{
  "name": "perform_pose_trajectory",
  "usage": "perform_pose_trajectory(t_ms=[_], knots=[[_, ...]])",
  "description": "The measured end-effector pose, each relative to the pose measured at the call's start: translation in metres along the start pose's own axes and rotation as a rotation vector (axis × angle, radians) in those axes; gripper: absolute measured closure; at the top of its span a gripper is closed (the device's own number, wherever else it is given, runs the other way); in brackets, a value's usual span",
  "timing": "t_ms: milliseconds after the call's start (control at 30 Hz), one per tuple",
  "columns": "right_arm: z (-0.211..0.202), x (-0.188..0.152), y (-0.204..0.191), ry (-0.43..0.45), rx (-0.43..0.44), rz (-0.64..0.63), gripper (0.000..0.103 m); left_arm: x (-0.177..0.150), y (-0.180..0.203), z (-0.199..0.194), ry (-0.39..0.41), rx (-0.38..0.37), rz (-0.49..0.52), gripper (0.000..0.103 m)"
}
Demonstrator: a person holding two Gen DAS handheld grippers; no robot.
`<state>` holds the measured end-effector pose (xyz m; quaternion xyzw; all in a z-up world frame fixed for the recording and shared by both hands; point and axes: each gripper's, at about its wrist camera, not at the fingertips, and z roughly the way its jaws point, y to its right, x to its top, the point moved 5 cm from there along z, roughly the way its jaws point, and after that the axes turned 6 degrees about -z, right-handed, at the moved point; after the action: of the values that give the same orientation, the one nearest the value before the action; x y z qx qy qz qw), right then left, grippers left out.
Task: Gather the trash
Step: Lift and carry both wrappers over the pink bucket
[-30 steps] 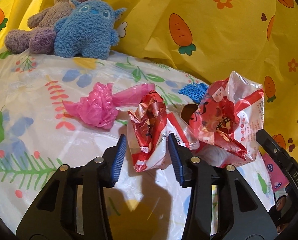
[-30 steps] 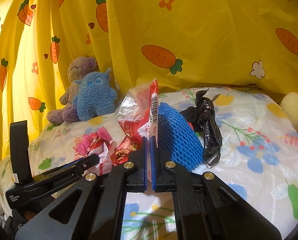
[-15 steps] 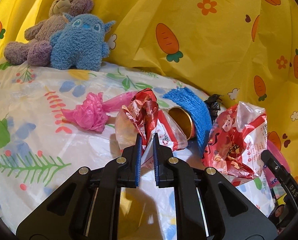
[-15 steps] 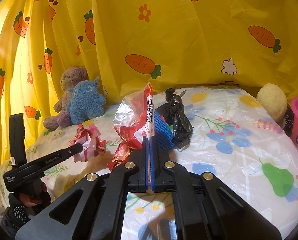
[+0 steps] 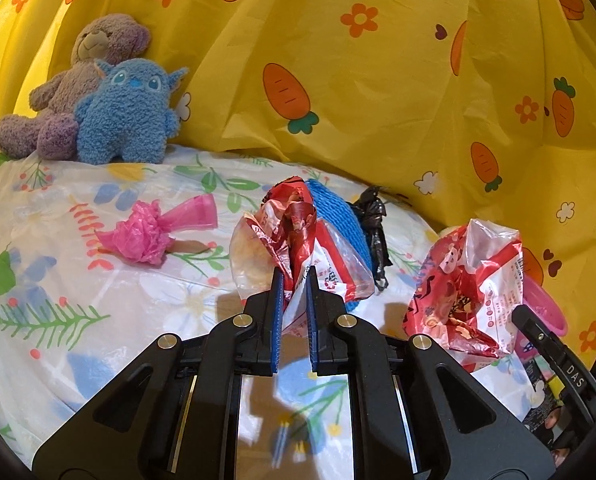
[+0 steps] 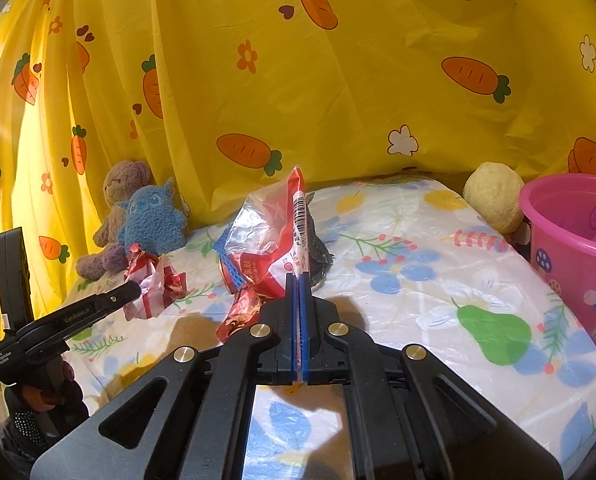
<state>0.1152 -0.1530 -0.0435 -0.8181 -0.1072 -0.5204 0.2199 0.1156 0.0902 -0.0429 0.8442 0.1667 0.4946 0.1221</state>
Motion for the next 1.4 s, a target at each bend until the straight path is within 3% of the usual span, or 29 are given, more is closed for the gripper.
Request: perform_pose_trajectory(t_ms=[1067, 1233, 1400], knots=[[-0.044, 0.007, 0.049, 0.084, -0.088, 0.054, 0.101, -0.026, 0.113, 0.015, -0.048, -0.109, 0.192, 0.093], [-0.062, 0.022, 0.070, 0.136, -0.152, 0.064, 0.101, -0.020, 0.155, 0.016, -0.044, -0.180, 0.252, 0.093], [-0.094, 0.049, 0.112, 0.229, -0.297, 0.069, 0.101, -0.018, 0.222, 0.017, -0.047, -0.304, 0.326, 0.093]])
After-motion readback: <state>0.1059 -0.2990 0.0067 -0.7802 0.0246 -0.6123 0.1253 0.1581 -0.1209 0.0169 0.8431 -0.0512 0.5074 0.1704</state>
